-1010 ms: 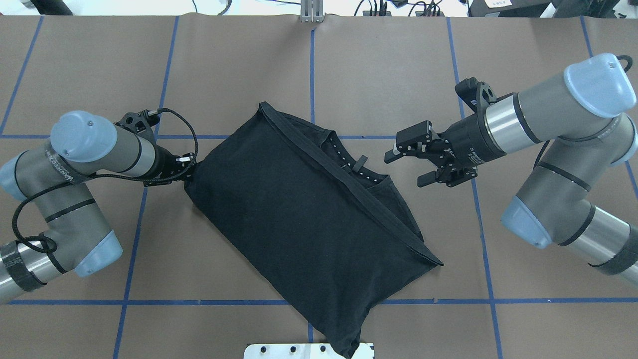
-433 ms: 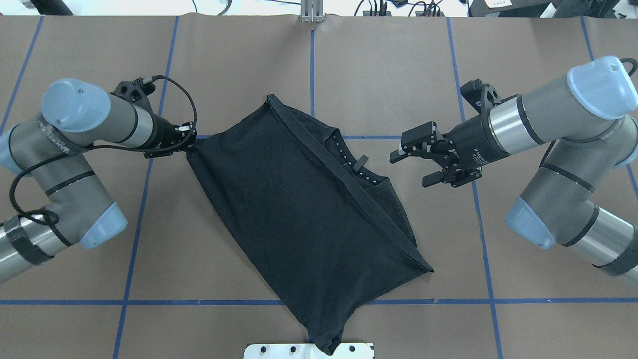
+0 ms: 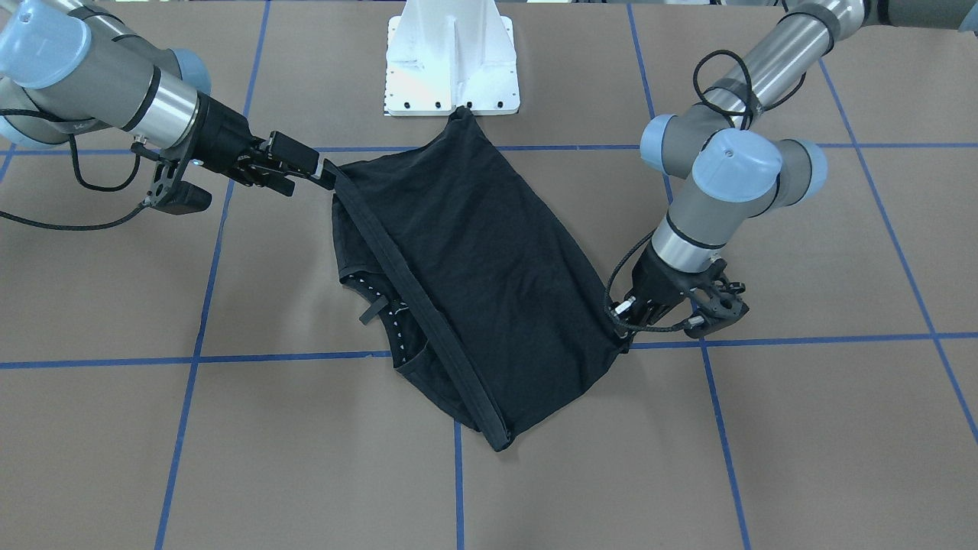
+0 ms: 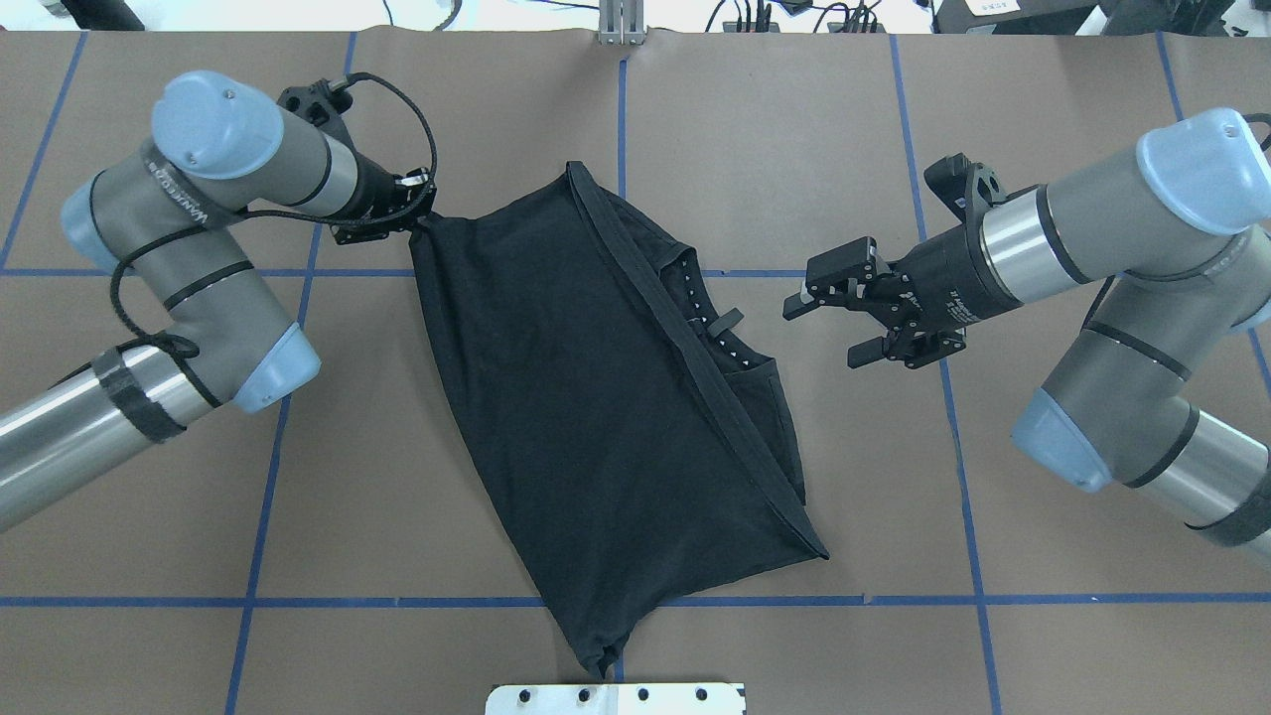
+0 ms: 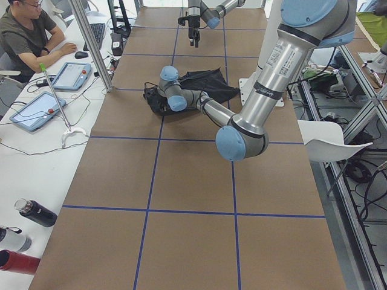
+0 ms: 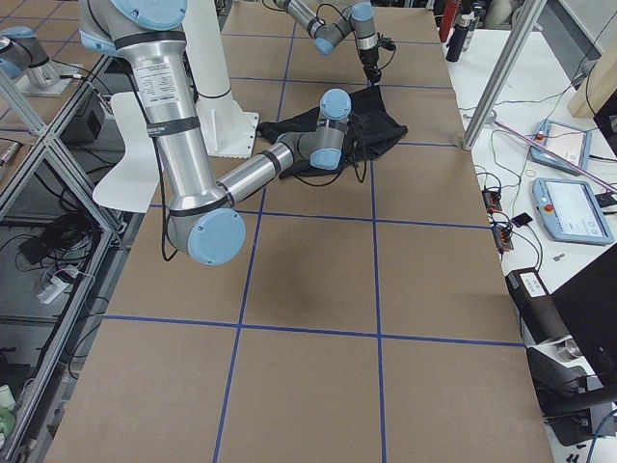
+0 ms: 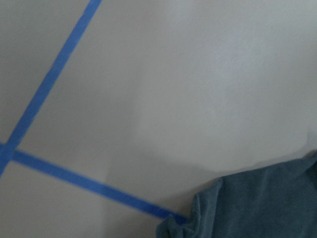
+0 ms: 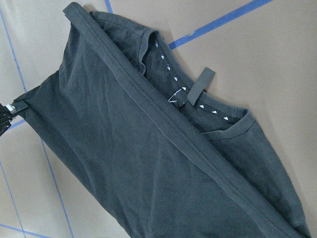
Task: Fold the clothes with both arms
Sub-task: 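Pull the far corner away with the left gripper while the right withdraws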
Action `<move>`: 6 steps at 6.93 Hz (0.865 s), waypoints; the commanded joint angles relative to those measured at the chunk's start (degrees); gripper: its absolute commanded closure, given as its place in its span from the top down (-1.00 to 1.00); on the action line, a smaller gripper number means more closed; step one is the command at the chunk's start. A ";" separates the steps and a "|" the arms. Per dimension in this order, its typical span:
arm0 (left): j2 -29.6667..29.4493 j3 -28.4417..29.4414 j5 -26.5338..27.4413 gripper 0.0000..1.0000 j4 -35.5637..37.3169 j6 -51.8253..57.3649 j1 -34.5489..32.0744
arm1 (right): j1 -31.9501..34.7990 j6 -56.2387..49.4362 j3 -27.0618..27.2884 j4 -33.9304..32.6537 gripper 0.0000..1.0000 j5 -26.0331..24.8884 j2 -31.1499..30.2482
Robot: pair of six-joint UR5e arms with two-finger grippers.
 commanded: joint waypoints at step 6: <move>-18.45 25.26 9.12 -1.00 -14.89 -0.35 -0.19 | 3.01 -0.06 0.74 0.06 1.00 -0.03 -3.23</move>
